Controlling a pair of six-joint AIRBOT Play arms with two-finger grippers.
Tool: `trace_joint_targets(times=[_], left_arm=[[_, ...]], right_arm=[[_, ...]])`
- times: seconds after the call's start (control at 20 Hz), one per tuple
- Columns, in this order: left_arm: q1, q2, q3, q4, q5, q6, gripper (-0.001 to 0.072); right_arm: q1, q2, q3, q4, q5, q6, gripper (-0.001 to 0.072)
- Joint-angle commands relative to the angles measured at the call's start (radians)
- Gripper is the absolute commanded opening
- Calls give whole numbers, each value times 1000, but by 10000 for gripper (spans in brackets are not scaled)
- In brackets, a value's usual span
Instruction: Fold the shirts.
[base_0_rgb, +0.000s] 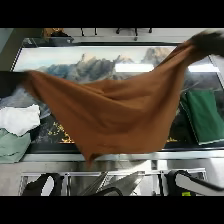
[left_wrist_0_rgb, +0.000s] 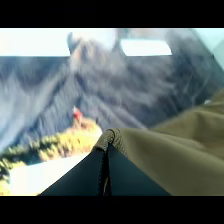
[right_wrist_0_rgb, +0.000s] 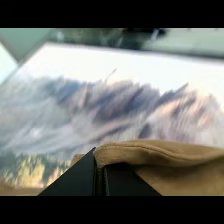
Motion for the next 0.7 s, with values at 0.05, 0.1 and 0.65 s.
trace_joint_targets(times=[0.05, 0.1, 0.65], left_arm=[[-174, -325, -268, 39, 323, 89, 12], [-197, -433, -266, 37, 362, 92, 14], [77, -830, 212, 77, -178, 34, 700]], right_arm=[[130, -389, -66, -131, -147, 7, 26], [135, -460, -66, -130, -185, 14, 96], [-71, -229, -144, -267, 99, 171, 325]])
